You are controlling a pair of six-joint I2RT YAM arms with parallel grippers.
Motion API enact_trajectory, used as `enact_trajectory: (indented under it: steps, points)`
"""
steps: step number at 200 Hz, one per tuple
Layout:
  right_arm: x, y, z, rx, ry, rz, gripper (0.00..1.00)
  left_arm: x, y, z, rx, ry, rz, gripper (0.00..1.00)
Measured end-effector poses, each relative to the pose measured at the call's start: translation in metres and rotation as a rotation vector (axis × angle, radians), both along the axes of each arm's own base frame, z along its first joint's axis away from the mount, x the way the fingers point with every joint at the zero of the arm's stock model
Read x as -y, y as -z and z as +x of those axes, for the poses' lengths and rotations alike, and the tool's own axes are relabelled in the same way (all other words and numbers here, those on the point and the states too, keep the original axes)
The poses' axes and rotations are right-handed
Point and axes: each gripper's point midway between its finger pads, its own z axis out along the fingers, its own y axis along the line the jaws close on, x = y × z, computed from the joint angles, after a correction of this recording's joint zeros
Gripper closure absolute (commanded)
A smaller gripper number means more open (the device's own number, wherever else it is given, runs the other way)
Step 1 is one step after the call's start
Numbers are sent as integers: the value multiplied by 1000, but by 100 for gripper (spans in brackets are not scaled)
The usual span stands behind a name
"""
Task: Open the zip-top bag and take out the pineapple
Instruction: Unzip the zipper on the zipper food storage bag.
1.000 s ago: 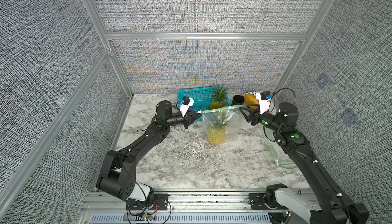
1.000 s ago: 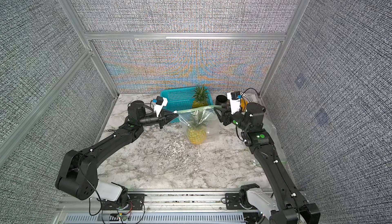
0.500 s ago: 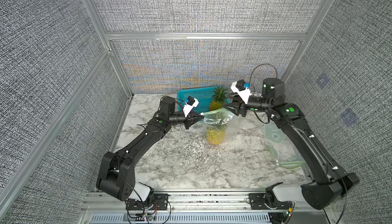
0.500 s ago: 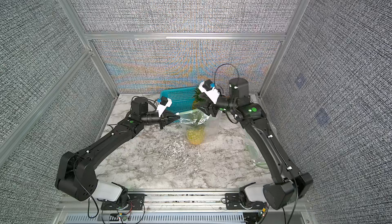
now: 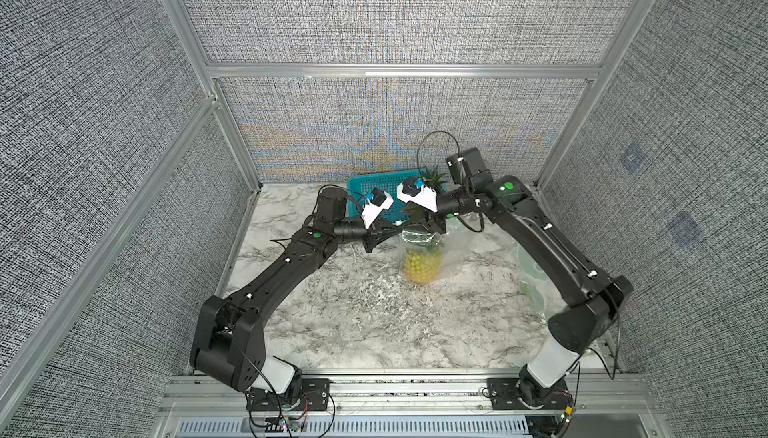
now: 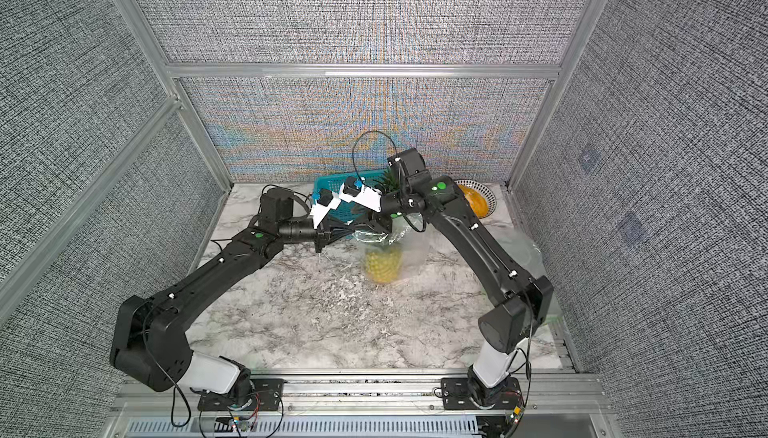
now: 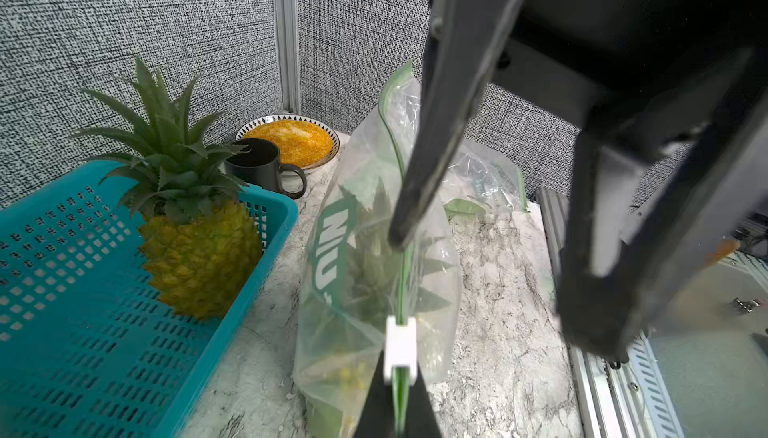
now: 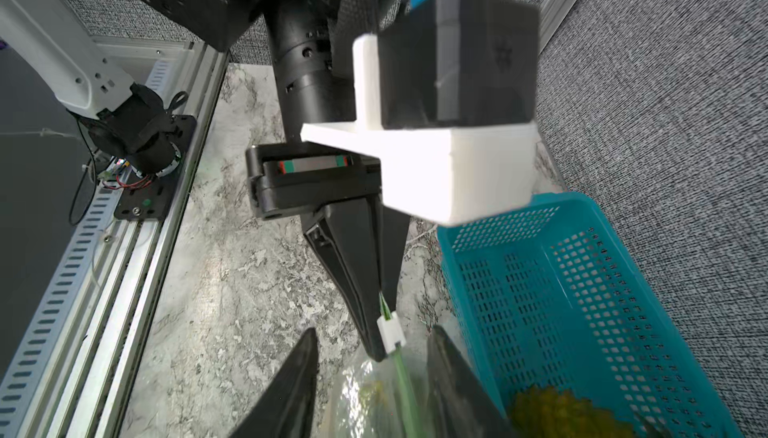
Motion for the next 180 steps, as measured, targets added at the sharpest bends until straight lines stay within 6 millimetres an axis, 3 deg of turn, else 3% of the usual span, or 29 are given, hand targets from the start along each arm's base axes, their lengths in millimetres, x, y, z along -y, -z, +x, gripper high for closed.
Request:
enact_trajectory:
  steps: [27, 89, 141, 180]
  points:
    - [-3, 14, 0, -27, -14, -40, 65, 0, 2, 0, -7, -1, 7, 100]
    - [-7, 26, 4, -45, -20, -64, 79, -1, 4, -2, -12, -1, 18, 100]
    - [-6, 33, 8, -49, -7, -86, 79, -2, 4, -2, -1, -3, 22, 100]
    - [-6, 34, 9, -56, 3, -91, 100, -3, 5, 0, 2, -13, 28, 100]
